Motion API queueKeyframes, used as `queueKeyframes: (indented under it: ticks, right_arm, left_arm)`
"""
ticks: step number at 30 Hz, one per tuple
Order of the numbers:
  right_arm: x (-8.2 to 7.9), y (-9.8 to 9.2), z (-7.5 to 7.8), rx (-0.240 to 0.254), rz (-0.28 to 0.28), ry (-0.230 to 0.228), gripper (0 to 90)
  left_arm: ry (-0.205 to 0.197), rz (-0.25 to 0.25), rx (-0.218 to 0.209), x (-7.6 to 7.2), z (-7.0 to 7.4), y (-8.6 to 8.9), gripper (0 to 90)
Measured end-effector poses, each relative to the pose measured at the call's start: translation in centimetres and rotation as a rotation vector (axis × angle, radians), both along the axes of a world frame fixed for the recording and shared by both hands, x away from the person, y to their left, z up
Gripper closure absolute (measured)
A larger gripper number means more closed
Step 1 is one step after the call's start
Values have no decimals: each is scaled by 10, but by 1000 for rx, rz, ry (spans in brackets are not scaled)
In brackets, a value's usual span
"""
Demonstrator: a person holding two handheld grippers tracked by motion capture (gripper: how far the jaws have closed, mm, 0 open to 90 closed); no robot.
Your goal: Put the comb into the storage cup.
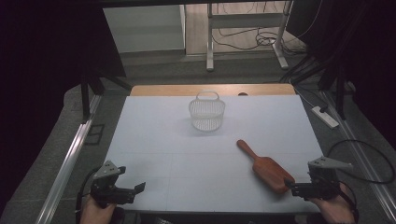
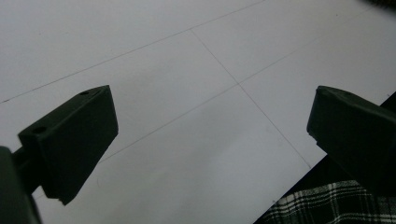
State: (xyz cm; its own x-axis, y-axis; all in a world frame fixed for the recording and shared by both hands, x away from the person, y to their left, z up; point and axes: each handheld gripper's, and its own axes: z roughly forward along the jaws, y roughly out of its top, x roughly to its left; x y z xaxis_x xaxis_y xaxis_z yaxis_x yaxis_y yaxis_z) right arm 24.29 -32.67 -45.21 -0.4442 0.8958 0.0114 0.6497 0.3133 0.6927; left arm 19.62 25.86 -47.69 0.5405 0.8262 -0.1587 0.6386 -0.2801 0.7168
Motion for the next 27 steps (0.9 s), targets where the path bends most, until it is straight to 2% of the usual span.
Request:
queueKeyframes:
  ticks: [3,8,16,21,27]
  right_arm:
    - [0,1,0,-3,17,-1,0]
    - [3,4,1,1,44,42,0]
    - [9,6,4,22,78,44,0]
    - [12,7,5,48,92,73,0]
    - [14,9,6,37,105,67,0]
  left_arm:
    - [-3,1,-7,0,0,1,18]
    - [-5,3,-14,-1,0,1,19]
    - [-5,3,-16,0,0,2,20]
    - [-7,3,-22,-1,0,3,21]
    - [-8,4,-22,-1,0,3,21]
